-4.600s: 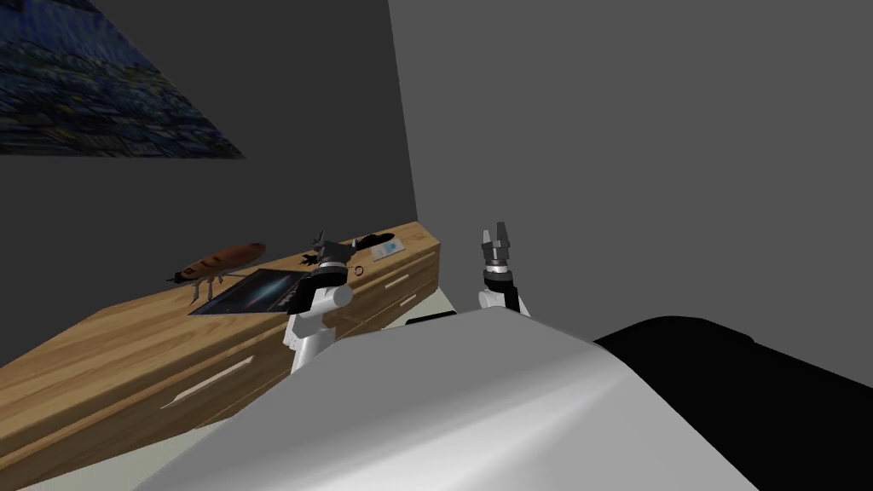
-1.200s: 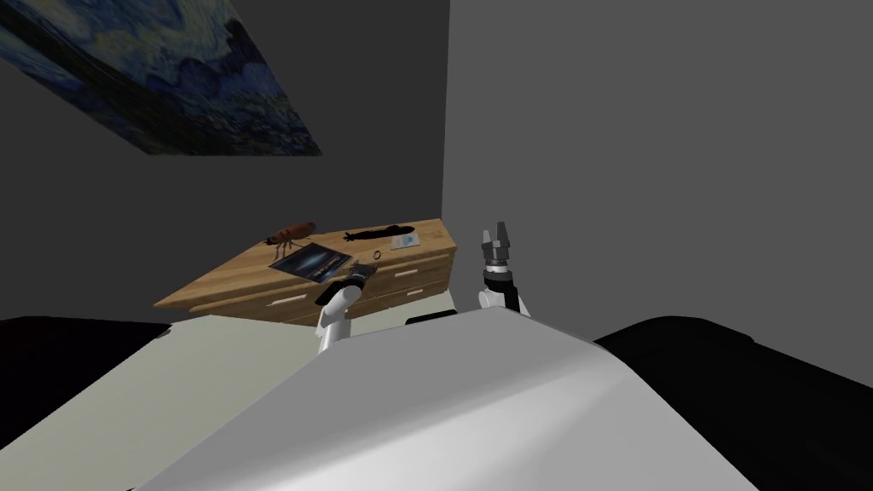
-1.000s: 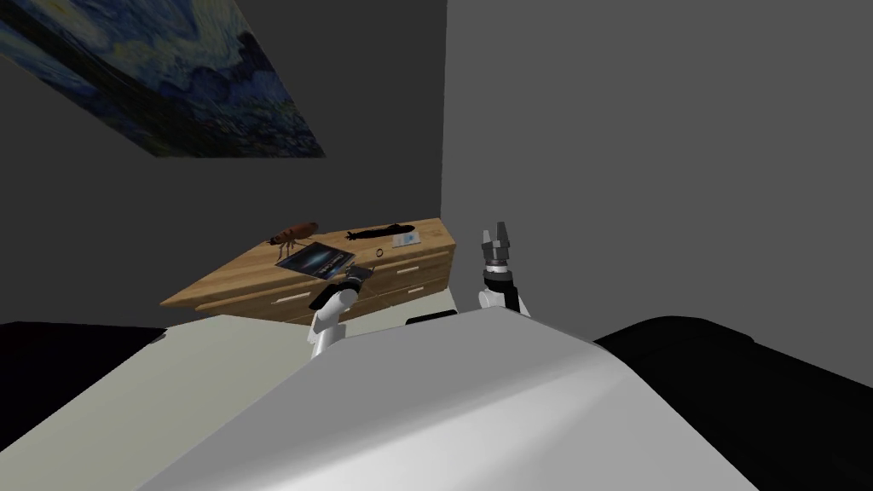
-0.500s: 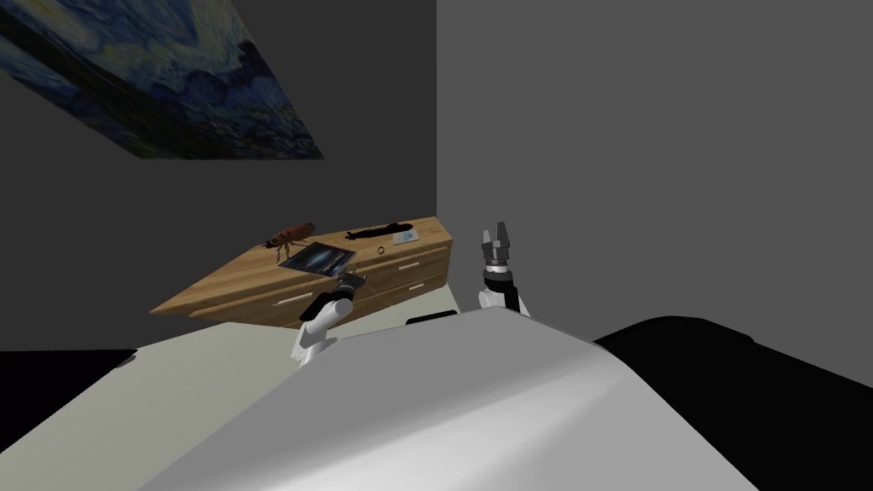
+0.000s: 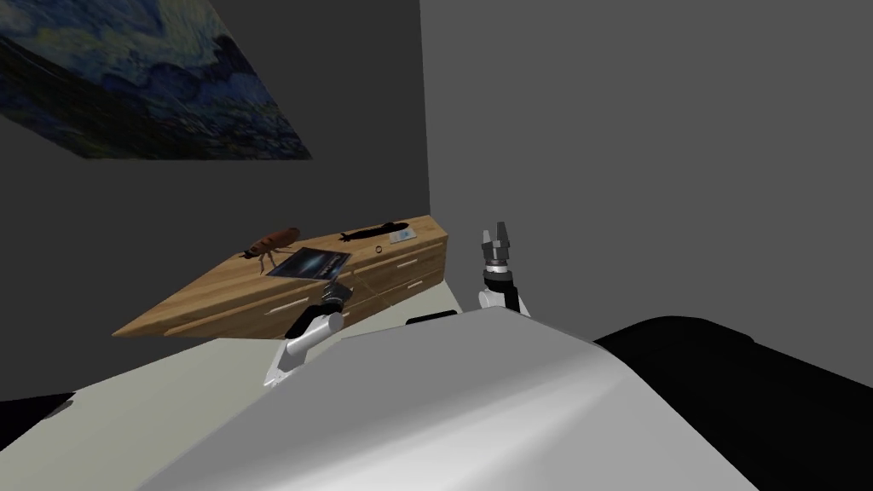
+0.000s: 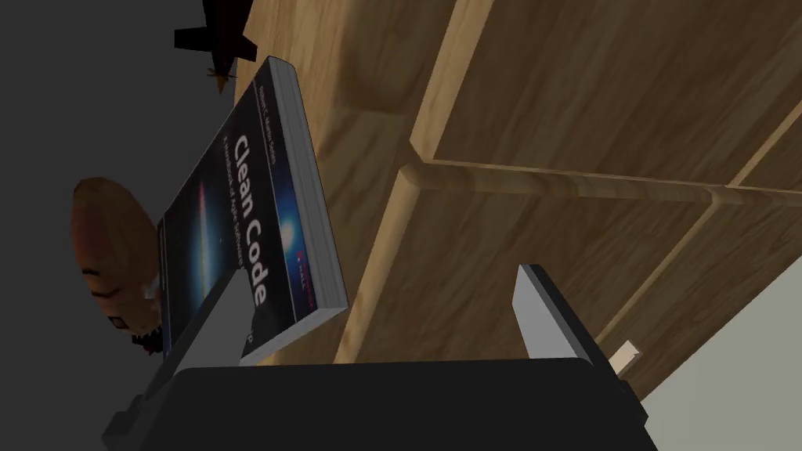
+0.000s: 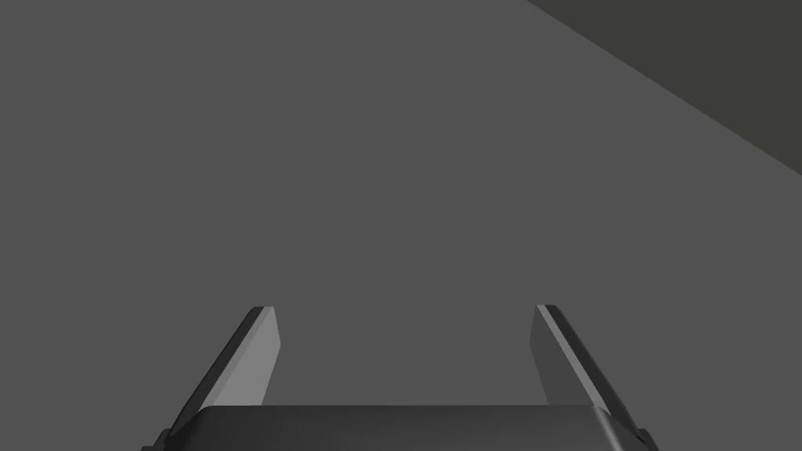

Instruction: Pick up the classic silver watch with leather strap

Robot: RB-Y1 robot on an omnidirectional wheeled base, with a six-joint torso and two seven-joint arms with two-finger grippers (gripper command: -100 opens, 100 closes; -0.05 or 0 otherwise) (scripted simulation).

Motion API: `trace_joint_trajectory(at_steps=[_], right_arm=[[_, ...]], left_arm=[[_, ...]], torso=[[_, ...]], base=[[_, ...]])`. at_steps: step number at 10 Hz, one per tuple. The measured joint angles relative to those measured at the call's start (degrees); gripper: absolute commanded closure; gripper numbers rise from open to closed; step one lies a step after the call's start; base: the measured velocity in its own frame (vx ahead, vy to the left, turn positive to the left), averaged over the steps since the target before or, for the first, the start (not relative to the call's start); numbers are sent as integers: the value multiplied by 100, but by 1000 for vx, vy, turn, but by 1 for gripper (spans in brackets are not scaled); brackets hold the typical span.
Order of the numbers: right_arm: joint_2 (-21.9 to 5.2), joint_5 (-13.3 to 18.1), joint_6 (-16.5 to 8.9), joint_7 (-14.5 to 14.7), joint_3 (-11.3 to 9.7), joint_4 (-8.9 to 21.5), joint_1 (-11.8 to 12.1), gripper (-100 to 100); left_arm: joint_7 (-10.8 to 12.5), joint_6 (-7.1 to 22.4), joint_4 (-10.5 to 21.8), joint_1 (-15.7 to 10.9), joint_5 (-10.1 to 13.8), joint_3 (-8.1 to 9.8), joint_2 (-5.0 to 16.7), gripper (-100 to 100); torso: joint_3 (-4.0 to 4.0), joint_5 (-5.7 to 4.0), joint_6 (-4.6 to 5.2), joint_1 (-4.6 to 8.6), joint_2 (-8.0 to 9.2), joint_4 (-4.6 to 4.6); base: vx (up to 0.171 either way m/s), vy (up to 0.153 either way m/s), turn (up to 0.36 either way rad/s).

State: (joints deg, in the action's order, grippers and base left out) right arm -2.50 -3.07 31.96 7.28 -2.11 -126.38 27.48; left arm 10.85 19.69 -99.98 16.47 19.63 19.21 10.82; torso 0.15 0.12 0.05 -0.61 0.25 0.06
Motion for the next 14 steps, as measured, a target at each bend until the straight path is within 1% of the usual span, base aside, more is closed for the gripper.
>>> trace_joint_trajectory(at_steps=[1,2,3,4,5,6,7,8,9,10,11,12,13,14], right_arm=[[0,0,0,0,0,0,1,0],[0,0,0,0,0,0,2,0],[0,0,0,0,0,0,0,0],[0,0,0,0,1,0,2,0],[0,0,0,0,1,0,3,0],[0,0,0,0,0,0,1,0],[0,0,0,0,1,0,2,0],[0,0,0,0,1,0,2,0],[0,0,0,0,0,0,1,0],[0,0,0,0,1,0,2,0],[0,0,0,0,1,0,3,0],[0,0,0,0,0,0,1,0],[0,0,0,0,1,0,2,0],[0,0,0,0,1,0,3,0]], left_arm=[[-157,-47,-51,167,-146,7,37,-100],[-253,-62,-62,223,-277,9,25,-100],[-391,-126,-120,407,-421,20,72,-100],[-541,-156,-148,511,-590,35,88,-100],[-620,-165,-163,570,-705,39,91,-100],[-751,-204,-193,689,-859,68,150,-100],[-905,-243,-348,947,-1028,64,120,-100],[-992,-294,-315,1001,-1154,59,110,-100],[-1124,-358,-333,1168,-1301,89,182,-100],[-1276,-431,-338,1313,-1457,99,210,-100],[-1365,-459,-332,1345,-1598,100,187,-100],[-1493,-524,-344,1500,-1733,133,272,-100],[-1661,-572,-372,1626,-1924,142,241,-100],[-1752,-589,-397,1705,-2058,143,232,-100]], torso=[[-3,1,-3,2,-6,-1],[-12,-2,-4,15,-23,-4],[-10,-2,2,11,-17,-4],[-9,-1,-4,7,-17,-3],[-15,-2,-5,17,-28,-5],[-13,-3,2,14,-23,-4],[-10,-2,-4,12,-19,-4],[-15,-2,-4,18,-29,-5],[-14,-2,3,7,-25,-5],[-12,0,-4,5,-22,-4],[-16,-2,-5,19,-30,-5],[-14,-4,3,16,-26,-4],[-14,-1,-4,13,-26,-4],[-18,-3,-6,20,-34,-6]], base=[[-33,45,2],[-59,59,-317],[-67,73,-165],[-32,37,37],[-52,49,-272],[-62,63,-188],[-34,36,-5],[-45,66,-358],[-62,75,-199],[-39,26,31],[-51,37,-373],[-53,54,-200],[-26,25,42],[-39,43,-336]])
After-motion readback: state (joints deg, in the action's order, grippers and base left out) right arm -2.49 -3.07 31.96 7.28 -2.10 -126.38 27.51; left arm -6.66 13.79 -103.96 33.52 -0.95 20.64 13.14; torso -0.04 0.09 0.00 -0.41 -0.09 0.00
